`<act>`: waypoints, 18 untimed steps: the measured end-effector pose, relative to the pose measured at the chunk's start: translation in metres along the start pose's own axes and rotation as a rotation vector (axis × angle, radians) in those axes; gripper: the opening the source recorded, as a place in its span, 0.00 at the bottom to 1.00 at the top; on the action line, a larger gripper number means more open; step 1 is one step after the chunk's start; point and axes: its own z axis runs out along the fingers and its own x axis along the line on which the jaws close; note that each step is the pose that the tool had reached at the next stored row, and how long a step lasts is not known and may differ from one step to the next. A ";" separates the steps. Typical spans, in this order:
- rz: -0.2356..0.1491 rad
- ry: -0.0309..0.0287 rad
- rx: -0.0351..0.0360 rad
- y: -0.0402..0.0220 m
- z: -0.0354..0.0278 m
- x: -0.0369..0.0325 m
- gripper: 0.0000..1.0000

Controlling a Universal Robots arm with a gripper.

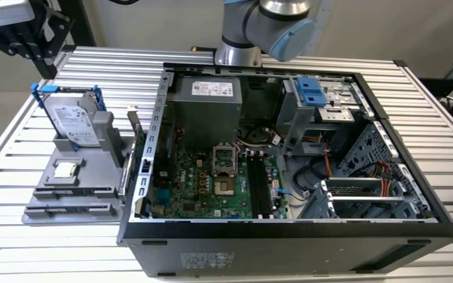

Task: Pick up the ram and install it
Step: 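Reach for the ram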

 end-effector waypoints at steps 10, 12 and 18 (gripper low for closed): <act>0.000 -0.0001 -0.0001 0.0008 0.0002 0.0166 0.00; 0.000 -0.0001 -0.0001 0.0008 0.0002 0.0192 0.00; 0.000 -0.0001 -0.0001 0.0009 0.0001 0.0207 0.00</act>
